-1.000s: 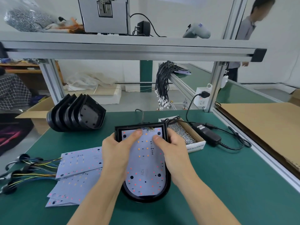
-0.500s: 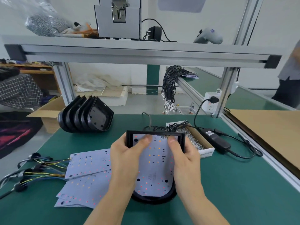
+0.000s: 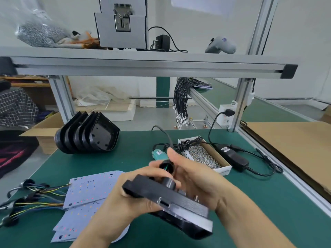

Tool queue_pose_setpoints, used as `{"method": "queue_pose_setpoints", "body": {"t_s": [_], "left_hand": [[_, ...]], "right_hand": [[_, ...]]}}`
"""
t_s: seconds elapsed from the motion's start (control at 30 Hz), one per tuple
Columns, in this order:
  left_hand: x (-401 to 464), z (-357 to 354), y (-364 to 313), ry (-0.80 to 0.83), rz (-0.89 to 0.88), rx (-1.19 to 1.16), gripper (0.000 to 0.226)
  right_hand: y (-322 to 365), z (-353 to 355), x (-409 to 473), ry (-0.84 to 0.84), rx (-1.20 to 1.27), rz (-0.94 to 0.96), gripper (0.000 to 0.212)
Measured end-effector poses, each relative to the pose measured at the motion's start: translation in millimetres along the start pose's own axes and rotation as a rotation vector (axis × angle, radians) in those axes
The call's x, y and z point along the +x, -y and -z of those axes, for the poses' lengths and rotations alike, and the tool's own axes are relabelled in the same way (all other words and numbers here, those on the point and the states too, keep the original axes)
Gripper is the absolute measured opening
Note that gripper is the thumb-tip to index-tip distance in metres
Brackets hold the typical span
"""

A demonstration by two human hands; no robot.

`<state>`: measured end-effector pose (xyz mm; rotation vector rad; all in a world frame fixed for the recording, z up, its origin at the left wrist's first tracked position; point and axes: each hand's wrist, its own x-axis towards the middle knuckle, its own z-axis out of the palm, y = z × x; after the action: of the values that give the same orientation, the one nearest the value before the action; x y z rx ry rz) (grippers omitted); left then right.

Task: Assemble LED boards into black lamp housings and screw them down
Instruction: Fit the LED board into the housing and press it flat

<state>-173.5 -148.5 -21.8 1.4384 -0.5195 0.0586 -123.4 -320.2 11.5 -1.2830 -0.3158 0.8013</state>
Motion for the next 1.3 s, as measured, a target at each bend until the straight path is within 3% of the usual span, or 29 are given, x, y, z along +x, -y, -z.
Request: {"method": "queue_pose_setpoints", "body": {"t_s": [0.1, 0.2, 0.33, 0.4, 0.5, 0.67, 0.83, 0.97, 1.1, 1.23, 1.3], "left_hand": [[-1, -1, -1, -0.022, 0.048, 0.017, 0.055], [-3, -2, -2, -0.072, 0.019, 0.013, 0.054], [-3, -1, 2, -0.074, -0.016, 0.066, 0.048], [-2, -1, 6, -0.099, -0.005, 0.04, 0.048], [2, 3, 17, -0.075, -0.049, 0.04, 0.043], [10, 3, 22, 0.109, -0.031, 0.157, 0.032], [20, -6, 15, 0.142, -0.078, 0.08, 0.025], [18, -8, 9, 0.039, 0.036, -0.09, 0.044], [9, -13, -11, 0.074, -0.079, 0.078, 0.047], [11, -9, -16, 0.156, -0.084, 0.176, 0.05], [14, -8, -6, 0.112, -0.136, 0.175, 0.042]], "right_hand": [[3, -7, 11, -0.113, 0.215, 0.136, 0.028], [-3, -3, 19, -0.301, 0.066, 0.254, 0.033], [-14, -3, 29, -0.445, -0.038, 0.251, 0.046], [-17, 2, 31, -0.453, 0.033, 0.257, 0.041], [-18, 16, 27, -0.423, 0.182, 0.247, 0.017], [-23, 16, 26, -0.432, 0.178, 0.305, 0.025], [-24, 4, 27, -0.41, 0.333, 0.338, 0.023], [-24, 2, 25, -0.541, 0.219, 0.348, 0.031], [-23, -3, 27, -0.627, 0.18, 0.414, 0.028], [-22, -5, 31, -0.654, 0.234, 0.428, 0.024], [-17, -4, 31, -0.644, 0.318, 0.429, 0.028]]}}
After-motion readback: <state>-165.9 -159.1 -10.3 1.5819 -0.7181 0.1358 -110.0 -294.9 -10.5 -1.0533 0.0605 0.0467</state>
